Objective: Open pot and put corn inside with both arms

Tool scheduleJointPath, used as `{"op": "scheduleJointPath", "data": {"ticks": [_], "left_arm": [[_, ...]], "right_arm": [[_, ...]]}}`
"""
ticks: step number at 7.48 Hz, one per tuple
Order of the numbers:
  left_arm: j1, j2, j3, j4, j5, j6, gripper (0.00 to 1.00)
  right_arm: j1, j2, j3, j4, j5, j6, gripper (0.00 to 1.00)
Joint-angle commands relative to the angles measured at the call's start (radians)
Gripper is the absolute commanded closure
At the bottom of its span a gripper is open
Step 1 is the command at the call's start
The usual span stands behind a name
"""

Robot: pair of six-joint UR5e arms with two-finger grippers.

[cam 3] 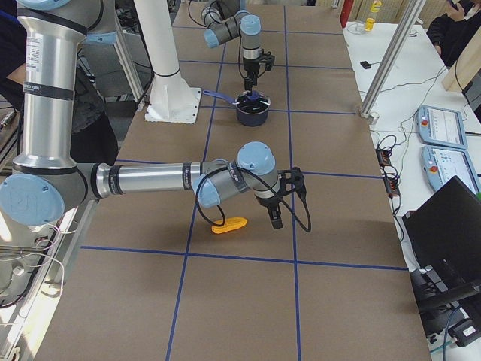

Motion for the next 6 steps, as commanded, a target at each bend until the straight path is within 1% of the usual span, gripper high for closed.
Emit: {"op": "scheduleJointPath", "data": {"ticks": [1,4,5,6], "left_arm": [[0.019,0.000,0.008,-0.017,0.031,-0.020,0.02],[0.023,-0.001,0.043,-0.067,0.048,-0.021,0.05],[0.023,-0.006,0.045,-0.067,0.048,-0.018,0.09],[0.023,-0.006,0.045,-0.067,0.048,-0.018,0.15]], "right_arm": [[0.000,-0.001,-0.001,-0.001,0.002,0.000,0.00],[0.000,0.000,-0.001,0.000,0.002,0.000,0.00],[0.000,0.000,-0.001,0.000,0.000,0.000,0.00],[0.000,0.002,-0.002,0.000,0.000,0.000,0.00]]}}
